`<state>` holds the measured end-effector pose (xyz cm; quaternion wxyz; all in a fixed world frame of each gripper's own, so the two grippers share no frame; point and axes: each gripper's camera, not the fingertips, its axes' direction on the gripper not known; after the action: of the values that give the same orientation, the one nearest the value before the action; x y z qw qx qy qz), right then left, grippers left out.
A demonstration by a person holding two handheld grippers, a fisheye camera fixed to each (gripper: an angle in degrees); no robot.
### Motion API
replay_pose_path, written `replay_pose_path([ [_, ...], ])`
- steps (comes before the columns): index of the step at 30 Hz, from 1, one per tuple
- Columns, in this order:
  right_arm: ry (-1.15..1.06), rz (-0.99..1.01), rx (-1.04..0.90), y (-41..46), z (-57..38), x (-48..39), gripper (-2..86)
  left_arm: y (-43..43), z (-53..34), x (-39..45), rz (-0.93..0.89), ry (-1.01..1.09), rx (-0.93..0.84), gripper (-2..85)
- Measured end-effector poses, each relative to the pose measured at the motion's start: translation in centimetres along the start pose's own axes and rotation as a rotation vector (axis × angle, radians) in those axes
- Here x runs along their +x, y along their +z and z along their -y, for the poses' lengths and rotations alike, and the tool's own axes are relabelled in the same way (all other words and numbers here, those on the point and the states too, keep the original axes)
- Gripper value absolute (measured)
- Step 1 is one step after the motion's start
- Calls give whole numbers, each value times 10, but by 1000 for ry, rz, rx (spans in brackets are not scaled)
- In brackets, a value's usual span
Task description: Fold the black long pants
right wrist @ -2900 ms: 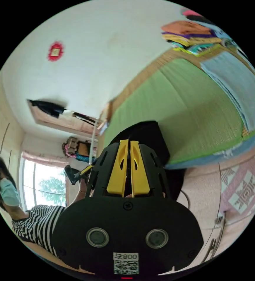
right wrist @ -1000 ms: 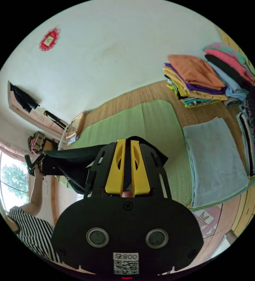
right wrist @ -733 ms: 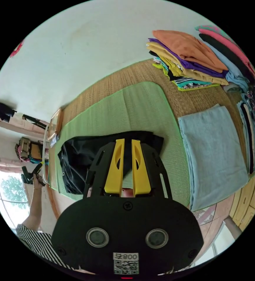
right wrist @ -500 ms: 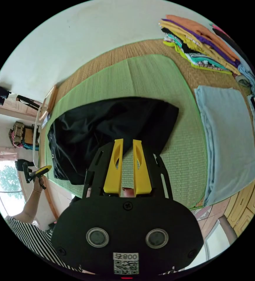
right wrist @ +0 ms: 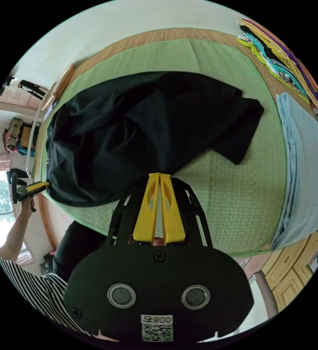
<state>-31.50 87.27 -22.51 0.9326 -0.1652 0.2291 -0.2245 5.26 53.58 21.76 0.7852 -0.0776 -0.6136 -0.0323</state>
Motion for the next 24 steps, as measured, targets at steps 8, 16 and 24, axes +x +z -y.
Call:
replay_pose_path([
  [8,77,222,-38,35,-125,-2,-4,-37,-12,-26,53,-141,-37,0],
  [16,443,250,316,-5,-184,111,34,-90,3,5,-14,-143,154,1],
  [24,608,367,320,40,-193,169,72,-113,46,51,-307,14,268,2],
])
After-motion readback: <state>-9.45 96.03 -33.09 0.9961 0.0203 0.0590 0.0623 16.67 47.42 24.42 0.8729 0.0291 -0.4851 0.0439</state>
